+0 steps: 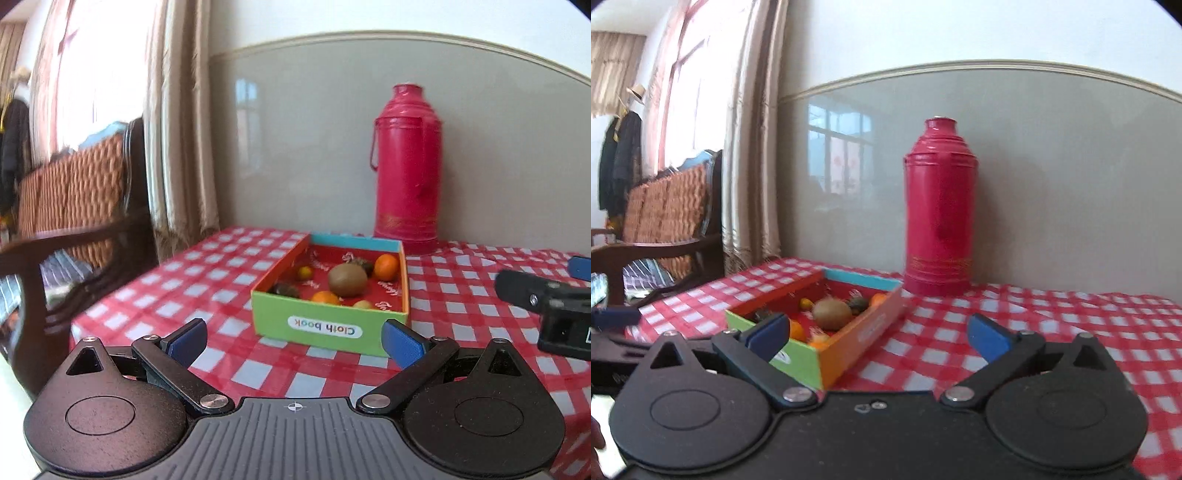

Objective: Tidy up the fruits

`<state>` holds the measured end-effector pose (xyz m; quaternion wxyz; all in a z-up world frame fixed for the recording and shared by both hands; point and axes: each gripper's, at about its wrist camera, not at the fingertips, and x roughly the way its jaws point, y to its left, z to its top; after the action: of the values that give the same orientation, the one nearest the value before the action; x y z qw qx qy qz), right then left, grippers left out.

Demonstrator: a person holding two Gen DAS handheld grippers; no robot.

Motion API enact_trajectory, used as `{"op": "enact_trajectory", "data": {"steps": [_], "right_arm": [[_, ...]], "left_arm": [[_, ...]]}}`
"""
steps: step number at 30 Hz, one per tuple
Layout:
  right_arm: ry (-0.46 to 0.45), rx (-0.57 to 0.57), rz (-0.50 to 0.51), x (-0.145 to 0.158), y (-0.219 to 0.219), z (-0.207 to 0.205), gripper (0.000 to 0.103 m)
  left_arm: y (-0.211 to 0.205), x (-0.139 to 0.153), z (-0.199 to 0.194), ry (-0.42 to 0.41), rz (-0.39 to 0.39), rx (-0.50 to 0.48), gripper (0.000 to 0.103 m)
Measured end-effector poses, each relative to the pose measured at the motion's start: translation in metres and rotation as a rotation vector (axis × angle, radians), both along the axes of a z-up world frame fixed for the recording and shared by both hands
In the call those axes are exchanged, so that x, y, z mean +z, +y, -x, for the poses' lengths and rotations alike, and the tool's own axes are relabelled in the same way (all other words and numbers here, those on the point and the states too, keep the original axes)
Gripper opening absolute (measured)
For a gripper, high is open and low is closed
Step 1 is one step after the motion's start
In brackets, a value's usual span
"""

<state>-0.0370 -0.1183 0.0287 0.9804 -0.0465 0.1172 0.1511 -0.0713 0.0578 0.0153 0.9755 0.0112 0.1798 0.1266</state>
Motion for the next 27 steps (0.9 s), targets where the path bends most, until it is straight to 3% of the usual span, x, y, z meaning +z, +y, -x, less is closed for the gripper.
{"op": "enact_trajectory", "data": {"steps": [7,10,12,18,27], "right_arm": [[-0.022,-0.074,0.051,-0.001,-0.024,0.029,0.097],[-0.029,-0.119,0.078,-0.007,-0.029,0.025,0.097],[0.013,-0.143,0.074,-0.011,-0.031,0.016,0.097],[0.012,-0.142,0.028,-0.013,-0.030,0.011,0.097],[0.013,-0.139,0.102,-0.017,-0.014,0.005,0.097]], "left_arm": [[-0.018,0.006,0.022,-0.033,-0.002,-0.030,0.103],[-0.026,0.002,0.020,-0.044,-0.005,-0.042,0.103],[-0.027,0.000,0.017,-0.038,-0.001,-0.044,0.103],[-0.026,0.000,0.020,-0.082,0.033,-0.051,0.103],[-0.018,0.000,0.010,-0.101,0.037,-0.036,0.103]]}}
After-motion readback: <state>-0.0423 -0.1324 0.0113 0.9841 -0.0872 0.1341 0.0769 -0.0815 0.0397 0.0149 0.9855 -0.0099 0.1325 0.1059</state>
